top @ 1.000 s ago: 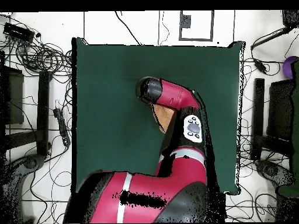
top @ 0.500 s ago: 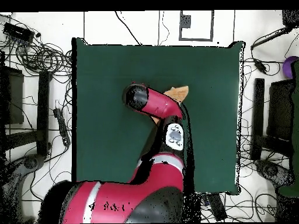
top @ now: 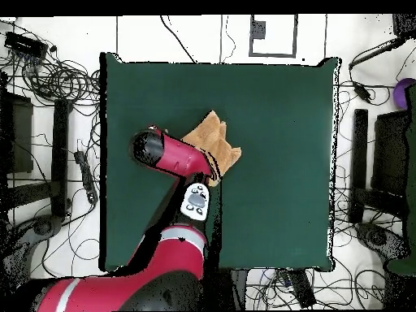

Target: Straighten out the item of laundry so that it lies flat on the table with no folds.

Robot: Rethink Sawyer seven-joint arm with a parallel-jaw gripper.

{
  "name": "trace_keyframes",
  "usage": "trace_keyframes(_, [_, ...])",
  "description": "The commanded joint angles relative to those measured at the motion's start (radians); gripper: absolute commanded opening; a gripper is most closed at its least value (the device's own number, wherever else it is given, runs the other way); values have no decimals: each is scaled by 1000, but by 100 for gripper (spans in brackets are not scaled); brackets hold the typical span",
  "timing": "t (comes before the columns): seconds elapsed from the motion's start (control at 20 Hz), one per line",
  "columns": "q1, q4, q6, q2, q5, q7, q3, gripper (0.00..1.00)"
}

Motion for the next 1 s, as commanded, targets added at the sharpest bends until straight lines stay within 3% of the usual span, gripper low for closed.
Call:
trace_keyframes(0.05, [5,132,-56,39,67,275,100,0])
trace_keyframes(0.55, [16,153,-70,29,111,319,135,0])
trace_keyframes(1.0, [174,97,102,-8,209,519,20,0])
